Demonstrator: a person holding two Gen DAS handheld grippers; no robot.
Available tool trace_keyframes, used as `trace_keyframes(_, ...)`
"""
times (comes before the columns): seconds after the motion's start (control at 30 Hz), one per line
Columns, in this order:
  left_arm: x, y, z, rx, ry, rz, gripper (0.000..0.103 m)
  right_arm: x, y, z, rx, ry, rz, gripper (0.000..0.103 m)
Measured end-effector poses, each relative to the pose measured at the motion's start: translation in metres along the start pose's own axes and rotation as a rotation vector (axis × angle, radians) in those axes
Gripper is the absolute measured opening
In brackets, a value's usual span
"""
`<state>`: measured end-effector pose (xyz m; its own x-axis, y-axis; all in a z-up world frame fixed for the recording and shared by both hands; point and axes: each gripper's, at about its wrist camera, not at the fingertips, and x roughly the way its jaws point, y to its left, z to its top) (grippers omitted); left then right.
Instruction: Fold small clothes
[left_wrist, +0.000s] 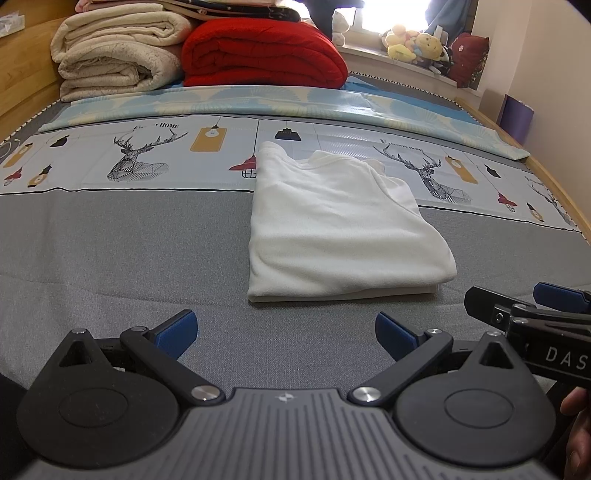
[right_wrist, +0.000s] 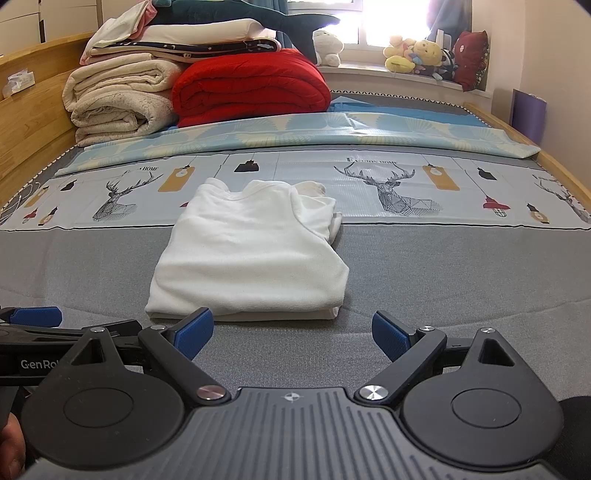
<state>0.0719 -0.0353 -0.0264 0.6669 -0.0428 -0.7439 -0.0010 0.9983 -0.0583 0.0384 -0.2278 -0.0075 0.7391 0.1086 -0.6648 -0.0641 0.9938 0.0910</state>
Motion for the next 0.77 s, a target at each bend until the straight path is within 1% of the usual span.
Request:
trace_keyframes(0.5, 0.0003, 0.0000, -0.0002, 0.000, -0.001, 0.000, 0.102, 0.0001, -0.0008, -0.0001, 0.002, 0.001, 0.001, 0.093)
trace_keyframes(0.77, 0.0002, 0.0009, 0.0049, 0.004, -0.001, -0.001, 0.102, -0.0003, 0.0001, 0.0007, 0.007, 0.002, -0.002, 0.093)
